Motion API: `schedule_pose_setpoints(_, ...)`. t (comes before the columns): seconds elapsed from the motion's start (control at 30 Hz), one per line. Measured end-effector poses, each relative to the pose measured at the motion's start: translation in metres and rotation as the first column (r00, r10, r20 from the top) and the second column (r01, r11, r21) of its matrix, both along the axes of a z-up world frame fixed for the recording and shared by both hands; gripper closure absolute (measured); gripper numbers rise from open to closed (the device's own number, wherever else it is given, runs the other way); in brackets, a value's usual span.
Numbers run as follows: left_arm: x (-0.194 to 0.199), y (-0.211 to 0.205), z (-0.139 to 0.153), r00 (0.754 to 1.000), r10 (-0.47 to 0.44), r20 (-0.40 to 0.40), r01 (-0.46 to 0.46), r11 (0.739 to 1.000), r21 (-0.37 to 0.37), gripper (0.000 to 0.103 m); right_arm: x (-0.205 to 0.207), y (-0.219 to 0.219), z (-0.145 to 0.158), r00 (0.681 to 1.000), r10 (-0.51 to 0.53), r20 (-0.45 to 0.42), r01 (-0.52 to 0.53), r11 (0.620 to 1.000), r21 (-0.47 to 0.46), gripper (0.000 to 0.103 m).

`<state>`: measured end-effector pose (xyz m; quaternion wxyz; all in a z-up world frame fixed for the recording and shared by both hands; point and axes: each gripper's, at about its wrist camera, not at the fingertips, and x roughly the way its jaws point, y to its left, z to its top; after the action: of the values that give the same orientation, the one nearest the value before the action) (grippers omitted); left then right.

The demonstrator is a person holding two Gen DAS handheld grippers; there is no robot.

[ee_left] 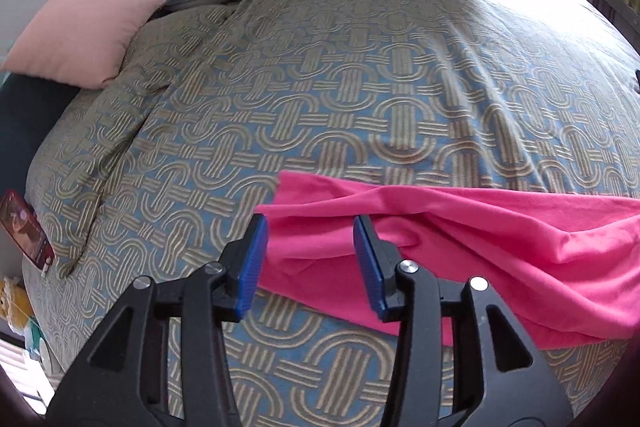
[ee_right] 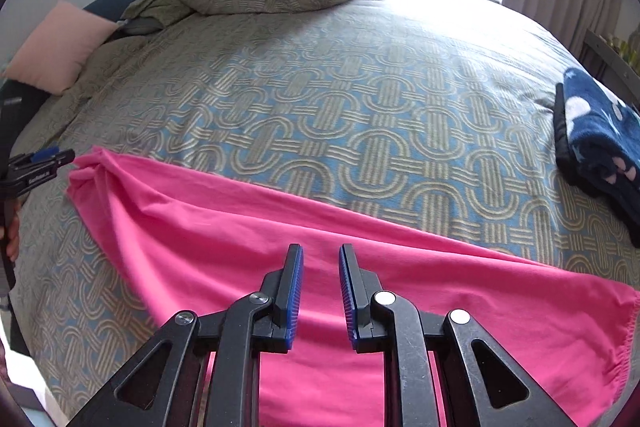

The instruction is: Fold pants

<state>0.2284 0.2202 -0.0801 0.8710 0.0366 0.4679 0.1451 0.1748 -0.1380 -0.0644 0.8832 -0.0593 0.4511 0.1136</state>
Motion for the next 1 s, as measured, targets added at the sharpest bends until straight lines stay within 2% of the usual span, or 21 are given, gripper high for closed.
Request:
schedule_pose_setpoints(0.07, -0.004, 0.031, -0.009, 0.998, 0.06, -0.019, -0.061, 0.998, -0.036, 0.057, -0.005, 0.023, 0.002, 0.998, 0.062, 0.01, -0.062, 0.998, -0.014, 0.077)
schedule_pose_setpoints(0.13, -0.01, 0.056, -0.018, 0.995, 0.099, -0.033, -0.1, 0.994, -0.037, 0.064, -0.007, 0.046, 0.002, 0.992, 0.122, 0.004, -0.122, 0.992, -0.02, 0.077)
schedule_pose_setpoints(0.2, -0.014, 0.073, -0.027, 0.992, 0.115, -0.048, -0.116, 0.993, -0.019, 0.065, -0.007, 0.066, 0.001, 0.986, 0.168, -0.007, -0.168, 0.986, -0.02, 0.076)
schedule_pose_setpoints(0.27, -0.017, 0.085, -0.034, 0.992, 0.116, -0.056, -0.118, 0.992, -0.034, 0.065, -0.004, 0.087, -0.001, 0.978, 0.209, -0.019, -0.209, 0.978, -0.024, 0.076)
schedule_pose_setpoints(0.37, -0.016, 0.095, -0.042, 0.994, 0.082, -0.069, -0.09, 0.989, -0.122, 0.065, 0.004, 0.126, -0.004, 0.959, 0.281, -0.028, -0.282, 0.958, -0.049, 0.075)
schedule_pose_setpoints(0.47, -0.018, 0.09, -0.042, 0.997, 0.044, -0.058, -0.053, 0.985, -0.165, 0.065, 0.015, 0.172, -0.007, 0.922, 0.383, -0.047, -0.385, 0.921, -0.054, 0.069)
schedule_pose_setpoints(0.57, -0.026, 0.074, -0.038, 0.998, -0.058, -0.021, 0.052, 0.968, -0.244, 0.065, 0.033, 0.213, -0.012, 0.893, 0.446, -0.063, -0.449, 0.892, -0.057, 0.065)
schedule_pose_setpoints(0.63, -0.026, 0.062, -0.039, 0.993, -0.119, -0.019, 0.111, 0.964, -0.243, 0.065, 0.045, 0.237, -0.018, 0.871, 0.483, -0.09, -0.489, 0.871, -0.055, 0.065)
schedule_pose_setpoints(0.73, -0.015, 0.048, -0.047, 0.988, -0.148, -0.029, 0.141, 0.974, -0.175, 0.065, 0.059, 0.265, -0.028, 0.851, 0.508, -0.131, -0.519, 0.852, -0.07, 0.063)
schedule_pose_setpoints(0.77, -0.009, 0.047, -0.05, 0.988, -0.15, -0.034, 0.142, 0.975, -0.172, 0.065, 0.063, 0.27, -0.03, 0.85, 0.507, -0.142, -0.52, 0.85, -0.081, 0.062)
schedule_pose_setpoints(0.83, 0.001, 0.049, -0.056, 0.987, -0.157, -0.034, 0.145, 0.965, -0.219, 0.066, 0.067, 0.278, -0.034, 0.844, 0.511, -0.16, -0.528, 0.845, -0.085, 0.059)
schedule_pose_setpoints(0.87, 0.006, 0.051, -0.057, 0.987, -0.159, -0.031, 0.146, 0.957, -0.25, 0.074, 0.069, 0.281, -0.035, 0.838, 0.519, -0.171, -0.536, 0.841, -0.075, 0.056)
schedule_pose_setpoints(0.9, 0.007, 0.053, -0.056, 0.985, -0.171, -0.016, 0.159, 0.944, -0.291, 0.101, 0.071, 0.284, -0.036, 0.831, 0.527, -0.179, -0.545, 0.836, -0.064, 0.053)
schedule_pose_setpoints(0.97, 0.008, 0.057, -0.046, 0.986, -0.167, 0.008, 0.16, 0.927, -0.338, 0.1, 0.076, 0.287, -0.039, 0.832, 0.524, -0.182, -0.542, 0.838, -0.063, 0.054)
schedule_pose_setpoints(1.0, 0.005, 0.059, -0.035, 0.985, -0.169, 0.038, 0.172, 0.92, -0.352, 0.1, 0.08, 0.289, -0.041, 0.836, 0.516, -0.186, -0.534, 0.843, -0.064, 0.065)
